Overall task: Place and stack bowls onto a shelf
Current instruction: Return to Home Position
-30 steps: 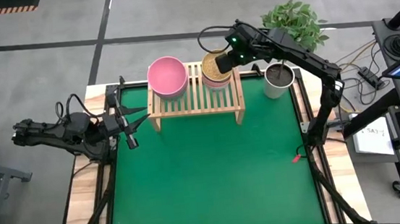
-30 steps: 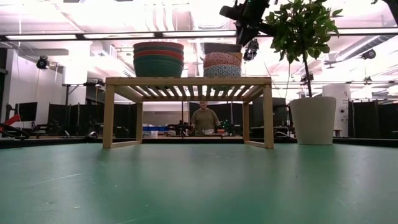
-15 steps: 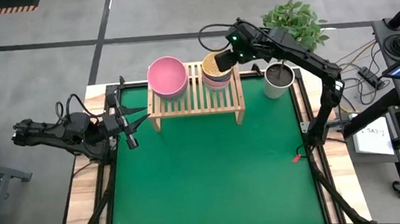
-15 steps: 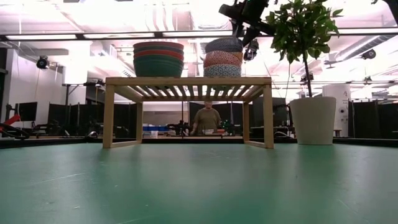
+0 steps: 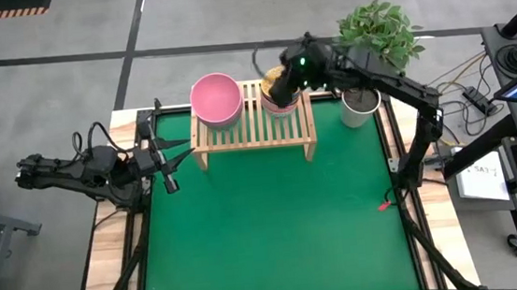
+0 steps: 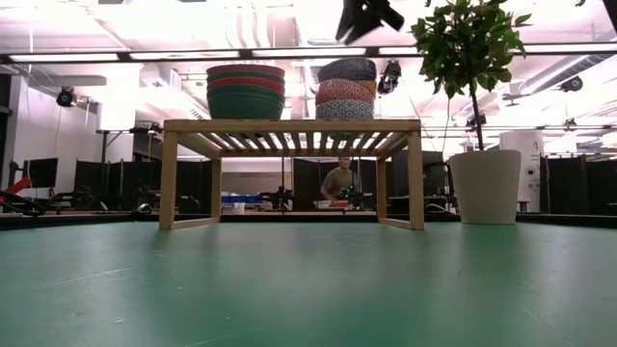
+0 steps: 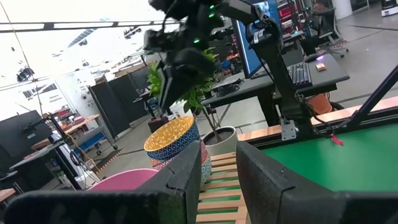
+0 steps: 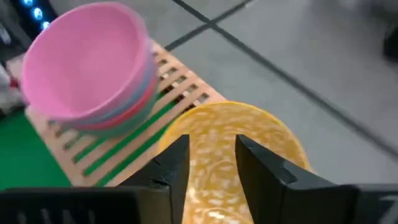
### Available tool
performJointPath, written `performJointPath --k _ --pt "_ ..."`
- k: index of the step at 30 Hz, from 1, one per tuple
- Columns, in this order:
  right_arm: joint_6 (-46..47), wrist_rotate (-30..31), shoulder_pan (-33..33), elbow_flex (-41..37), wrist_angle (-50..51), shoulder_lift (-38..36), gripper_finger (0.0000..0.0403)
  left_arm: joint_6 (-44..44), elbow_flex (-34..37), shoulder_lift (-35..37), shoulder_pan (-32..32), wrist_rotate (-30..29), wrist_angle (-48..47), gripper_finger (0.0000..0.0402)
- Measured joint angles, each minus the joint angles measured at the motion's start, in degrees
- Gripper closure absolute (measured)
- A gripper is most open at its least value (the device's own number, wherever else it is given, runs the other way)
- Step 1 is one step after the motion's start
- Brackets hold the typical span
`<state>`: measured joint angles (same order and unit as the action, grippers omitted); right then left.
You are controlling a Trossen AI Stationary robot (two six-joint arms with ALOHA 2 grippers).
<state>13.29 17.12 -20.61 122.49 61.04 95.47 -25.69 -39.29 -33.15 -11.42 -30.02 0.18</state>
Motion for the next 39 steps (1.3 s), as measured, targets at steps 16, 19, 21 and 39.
performJointPath --k 16,19,21,39 --pt "-17.39 4.96 26.48 -23.95 -24.91 -6.43 0.0384 0.15 0.0 0.32 0.0 -0.02 -1.75 0.0318" --pt "-17.39 4.95 28.56 -34.74 -33.4 -10.73 0.0385 0.91 0.0 0.67 0.0 -0.02 -1.79 0.0318" --pt "-17.21 4.9 29.56 -42.4 -38.55 -14.26 0.0385 2.07 0.0 0.74 0.0 -0.02 -2.12 0.0318" --pt "-16.98 -3.64 30.59 -95.35 -74.26 -47.37 0.0385 20.92 14.85 2.87 -0.02 23.04 -1.37 0.0318"
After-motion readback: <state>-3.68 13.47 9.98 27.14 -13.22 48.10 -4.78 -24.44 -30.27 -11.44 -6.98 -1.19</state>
